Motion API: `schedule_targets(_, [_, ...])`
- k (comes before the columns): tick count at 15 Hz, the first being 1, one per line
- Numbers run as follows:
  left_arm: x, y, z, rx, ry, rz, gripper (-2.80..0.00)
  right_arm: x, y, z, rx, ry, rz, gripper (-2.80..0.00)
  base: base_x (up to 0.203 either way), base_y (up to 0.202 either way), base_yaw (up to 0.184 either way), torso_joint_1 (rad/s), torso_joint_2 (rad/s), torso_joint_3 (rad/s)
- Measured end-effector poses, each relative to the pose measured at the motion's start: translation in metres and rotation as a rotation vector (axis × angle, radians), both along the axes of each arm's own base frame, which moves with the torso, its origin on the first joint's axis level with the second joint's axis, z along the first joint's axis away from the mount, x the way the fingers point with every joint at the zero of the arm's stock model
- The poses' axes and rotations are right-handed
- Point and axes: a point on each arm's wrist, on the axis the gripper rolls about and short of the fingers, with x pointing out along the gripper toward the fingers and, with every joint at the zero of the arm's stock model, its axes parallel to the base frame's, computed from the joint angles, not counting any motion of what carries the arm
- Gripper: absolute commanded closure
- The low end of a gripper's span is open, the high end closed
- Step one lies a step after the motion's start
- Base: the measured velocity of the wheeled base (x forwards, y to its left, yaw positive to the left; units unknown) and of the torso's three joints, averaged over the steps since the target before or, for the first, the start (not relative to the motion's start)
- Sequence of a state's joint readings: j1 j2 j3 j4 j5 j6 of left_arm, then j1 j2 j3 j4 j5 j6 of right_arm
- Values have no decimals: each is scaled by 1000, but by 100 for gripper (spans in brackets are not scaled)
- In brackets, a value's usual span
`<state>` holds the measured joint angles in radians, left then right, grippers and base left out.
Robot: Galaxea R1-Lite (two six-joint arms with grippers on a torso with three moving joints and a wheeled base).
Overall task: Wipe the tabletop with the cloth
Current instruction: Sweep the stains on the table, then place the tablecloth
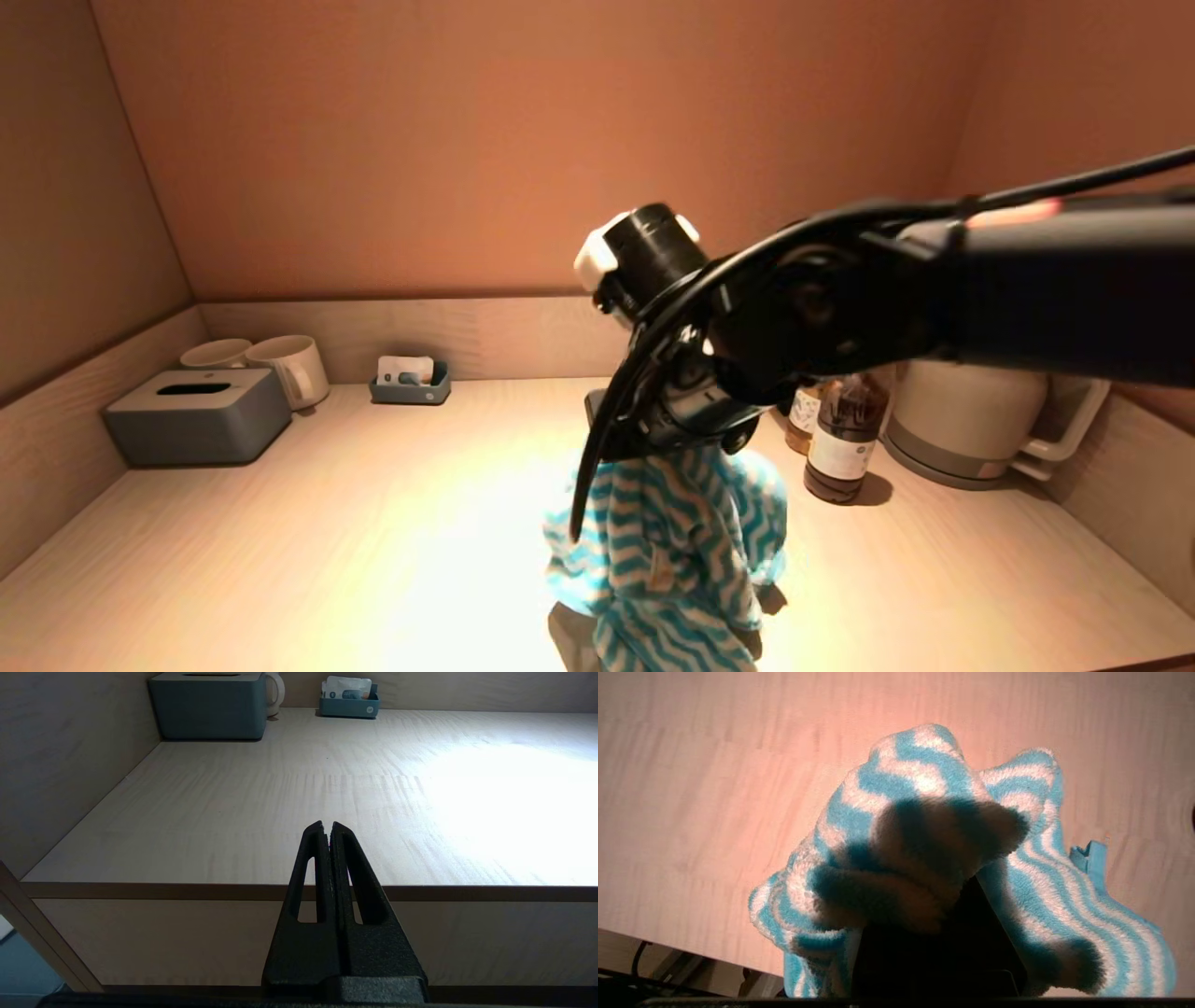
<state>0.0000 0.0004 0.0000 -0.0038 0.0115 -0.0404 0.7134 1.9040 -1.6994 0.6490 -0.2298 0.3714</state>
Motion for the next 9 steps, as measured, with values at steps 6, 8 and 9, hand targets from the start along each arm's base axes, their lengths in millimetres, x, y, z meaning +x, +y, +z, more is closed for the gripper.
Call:
schedule_targets(6, [0,0,0,0,0,0,0,-51,-78,93,55,-216,-96,0,0,0,0,0,0,0])
schedule_targets(8, [0,0,0,0,0,1,0,-62,-108,109,46,-276,-168,0,0,0,0,0,0,0])
schedule_targets(9, [0,0,0,0,0,0,0,-67,-123,116,42,-305,-212,0,0,0,0,0,0,0])
